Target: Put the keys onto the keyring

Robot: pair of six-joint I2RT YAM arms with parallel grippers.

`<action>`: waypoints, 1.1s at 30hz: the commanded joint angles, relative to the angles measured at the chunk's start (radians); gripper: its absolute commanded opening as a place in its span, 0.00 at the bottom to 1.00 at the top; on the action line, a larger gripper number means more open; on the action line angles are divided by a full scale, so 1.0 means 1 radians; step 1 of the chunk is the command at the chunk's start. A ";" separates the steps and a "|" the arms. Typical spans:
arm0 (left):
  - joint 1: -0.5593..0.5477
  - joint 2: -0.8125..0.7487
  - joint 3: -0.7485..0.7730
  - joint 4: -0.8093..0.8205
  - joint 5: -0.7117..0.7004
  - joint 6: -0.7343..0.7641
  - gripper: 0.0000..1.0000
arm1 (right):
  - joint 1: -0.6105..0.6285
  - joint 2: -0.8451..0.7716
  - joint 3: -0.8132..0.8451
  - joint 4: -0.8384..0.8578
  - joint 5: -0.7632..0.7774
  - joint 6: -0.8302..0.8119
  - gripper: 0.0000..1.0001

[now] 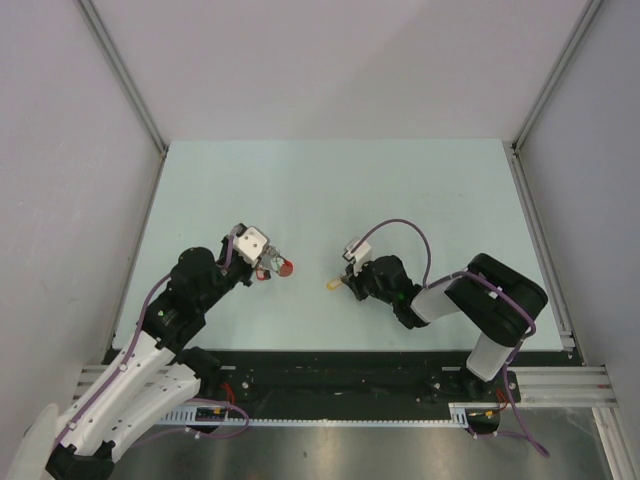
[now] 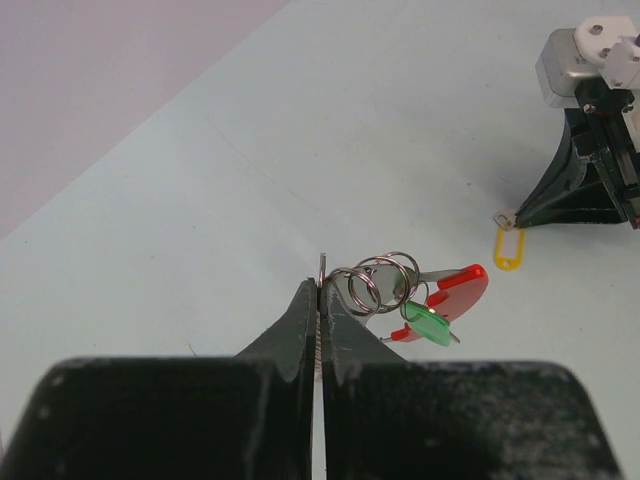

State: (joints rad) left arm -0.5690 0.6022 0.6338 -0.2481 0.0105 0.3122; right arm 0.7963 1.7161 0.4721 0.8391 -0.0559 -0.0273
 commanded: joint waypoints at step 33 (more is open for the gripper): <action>0.070 0.241 0.239 0.191 0.350 -0.033 0.00 | -0.184 -0.524 0.307 -0.294 -0.335 -0.066 0.00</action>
State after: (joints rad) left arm -0.5274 0.8124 0.8097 -0.1440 0.2440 0.2871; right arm 0.6388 1.2480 0.7273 0.5514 -0.3241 -0.1242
